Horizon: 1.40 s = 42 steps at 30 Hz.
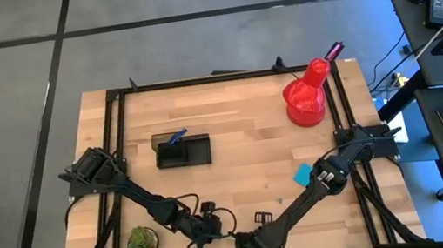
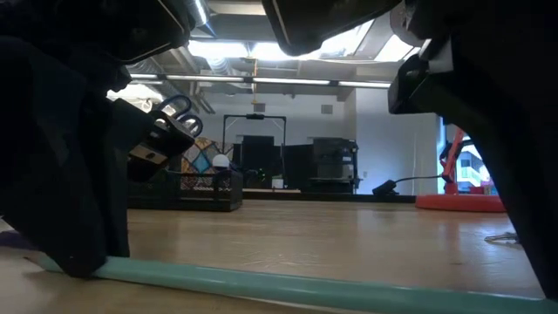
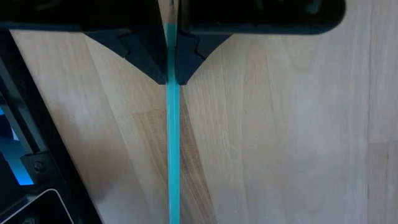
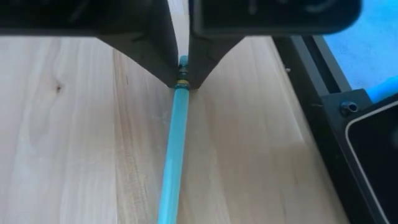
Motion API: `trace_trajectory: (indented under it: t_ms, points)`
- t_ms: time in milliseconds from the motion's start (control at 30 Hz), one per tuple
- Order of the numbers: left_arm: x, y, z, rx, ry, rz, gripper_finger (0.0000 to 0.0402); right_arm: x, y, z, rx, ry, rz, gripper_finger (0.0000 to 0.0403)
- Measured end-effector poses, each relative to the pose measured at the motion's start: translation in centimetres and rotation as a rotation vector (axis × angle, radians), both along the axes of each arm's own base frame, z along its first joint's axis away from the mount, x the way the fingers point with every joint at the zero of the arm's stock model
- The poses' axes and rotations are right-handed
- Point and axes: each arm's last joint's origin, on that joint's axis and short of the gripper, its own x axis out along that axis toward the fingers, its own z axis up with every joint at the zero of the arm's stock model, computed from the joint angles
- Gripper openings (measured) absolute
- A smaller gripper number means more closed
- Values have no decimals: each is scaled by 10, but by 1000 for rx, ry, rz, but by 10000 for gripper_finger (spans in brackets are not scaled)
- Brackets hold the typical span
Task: Pick and place office supplies into organizer
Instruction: Put the blue pencil into the black desk organizer
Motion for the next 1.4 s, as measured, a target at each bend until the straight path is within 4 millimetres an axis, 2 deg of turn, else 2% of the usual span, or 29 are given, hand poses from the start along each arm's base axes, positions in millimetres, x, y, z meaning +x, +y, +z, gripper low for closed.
trace_trajectory:
  t_ms: [200,300,500,633,833,1200,1400]
  points:
    - [0,0,0,17,-8,-16,18,0,0,0,-1,2,-3,17]
    - [0,0,0,33,-18,-58,35,-1,-1,0,-6,8,-3,17]
    - [-3,0,19,12,-46,-135,91,-1,-1,2,-9,14,-2,17]
    - [-3,0,40,-6,-118,-151,120,-1,-1,6,-6,10,-2,17]
    - [-4,1,44,20,-134,-175,140,-5,-3,13,-16,30,-7,17]
    - [-3,-3,51,279,-216,-248,144,-1,-19,25,-35,54,-89,31]
    - [-5,-2,51,413,-204,-227,146,1,-23,29,-28,46,-94,18]
